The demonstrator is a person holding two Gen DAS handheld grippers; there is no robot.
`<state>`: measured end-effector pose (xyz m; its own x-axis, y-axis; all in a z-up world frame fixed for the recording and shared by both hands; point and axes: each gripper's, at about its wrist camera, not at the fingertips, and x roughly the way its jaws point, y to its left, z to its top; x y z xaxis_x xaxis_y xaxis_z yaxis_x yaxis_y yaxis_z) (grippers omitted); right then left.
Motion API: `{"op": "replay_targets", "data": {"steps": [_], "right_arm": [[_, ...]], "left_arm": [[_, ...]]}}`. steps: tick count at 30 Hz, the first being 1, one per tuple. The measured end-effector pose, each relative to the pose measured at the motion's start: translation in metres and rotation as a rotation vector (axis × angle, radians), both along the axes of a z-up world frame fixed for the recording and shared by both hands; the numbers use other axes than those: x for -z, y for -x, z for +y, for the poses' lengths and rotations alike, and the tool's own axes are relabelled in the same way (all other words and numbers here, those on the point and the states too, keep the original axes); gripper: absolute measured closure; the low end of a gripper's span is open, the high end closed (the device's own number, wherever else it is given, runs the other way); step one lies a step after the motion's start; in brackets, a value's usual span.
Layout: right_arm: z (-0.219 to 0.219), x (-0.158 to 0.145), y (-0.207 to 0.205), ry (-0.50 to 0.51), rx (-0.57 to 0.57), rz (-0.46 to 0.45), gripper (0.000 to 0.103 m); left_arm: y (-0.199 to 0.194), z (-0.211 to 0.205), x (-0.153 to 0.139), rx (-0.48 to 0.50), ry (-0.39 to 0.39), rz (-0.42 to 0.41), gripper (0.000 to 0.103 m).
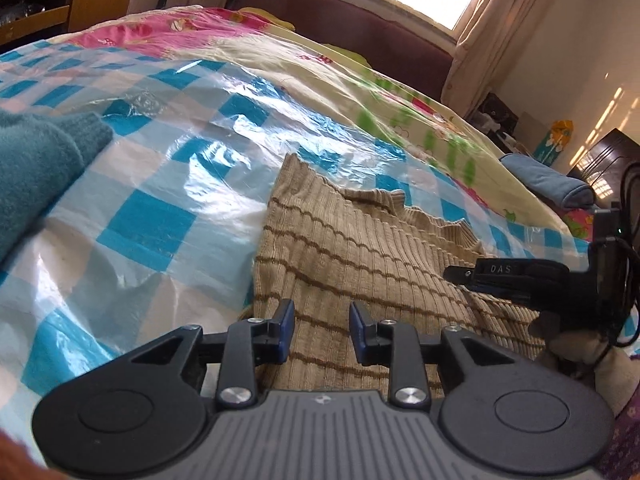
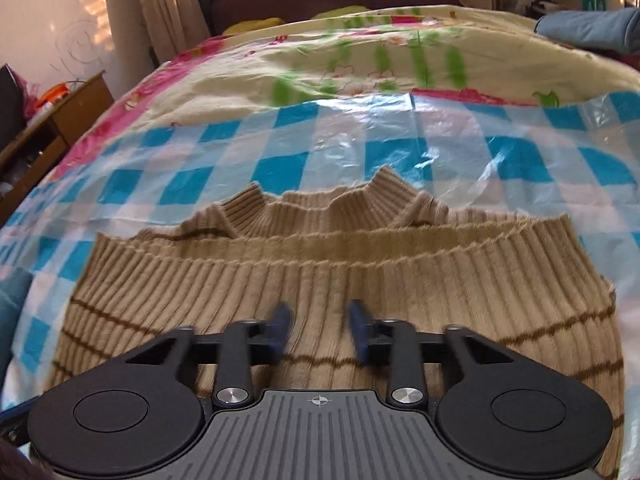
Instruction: Fold small clothes
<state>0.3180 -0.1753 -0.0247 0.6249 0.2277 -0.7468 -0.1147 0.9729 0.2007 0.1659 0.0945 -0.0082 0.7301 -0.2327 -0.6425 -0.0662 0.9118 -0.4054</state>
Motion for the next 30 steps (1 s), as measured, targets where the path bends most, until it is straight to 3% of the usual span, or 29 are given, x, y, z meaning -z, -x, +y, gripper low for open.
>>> {"op": "replay_targets", "data": {"steps": [2, 10, 13, 16, 18, 20, 24, 30], "right_arm": [[-0.005, -0.004, -0.002, -0.032, -0.005, 0.009, 0.098], [-0.01, -0.035, -0.001, -0.1, 0.048, -0.112, 0.099], [-0.012, -0.031, -0.008, -0.126, 0.09, -0.117, 0.099], [-0.004, -0.004, -0.019, -0.075, 0.082, -0.017, 0.098], [-0.002, 0.006, -0.017, -0.051, 0.067, 0.003, 0.097], [-0.001, 0.001, -0.012, -0.04, 0.055, -0.01, 0.091], [-0.007, -0.024, 0.003, -0.052, 0.031, -0.051, 0.088], [-0.023, -0.046, 0.058, -0.053, -0.064, -0.092, 0.084]], "left_arm": [[0.001, 0.001, 0.001, -0.002, 0.009, -0.004, 0.069], [0.005, 0.009, -0.004, -0.029, 0.027, -0.058, 0.068], [0.003, 0.007, 0.001, -0.027, 0.024, -0.062, 0.066], [0.001, 0.005, 0.014, -0.02, 0.033, -0.014, 0.066], [0.003, 0.006, 0.018, -0.017, 0.031, -0.005, 0.066], [0.005, 0.009, 0.016, -0.022, 0.035, -0.013, 0.066], [0.01, 0.02, 0.01, -0.036, 0.061, -0.025, 0.065], [0.019, 0.027, 0.009, -0.063, 0.074, -0.041, 0.059]]}}
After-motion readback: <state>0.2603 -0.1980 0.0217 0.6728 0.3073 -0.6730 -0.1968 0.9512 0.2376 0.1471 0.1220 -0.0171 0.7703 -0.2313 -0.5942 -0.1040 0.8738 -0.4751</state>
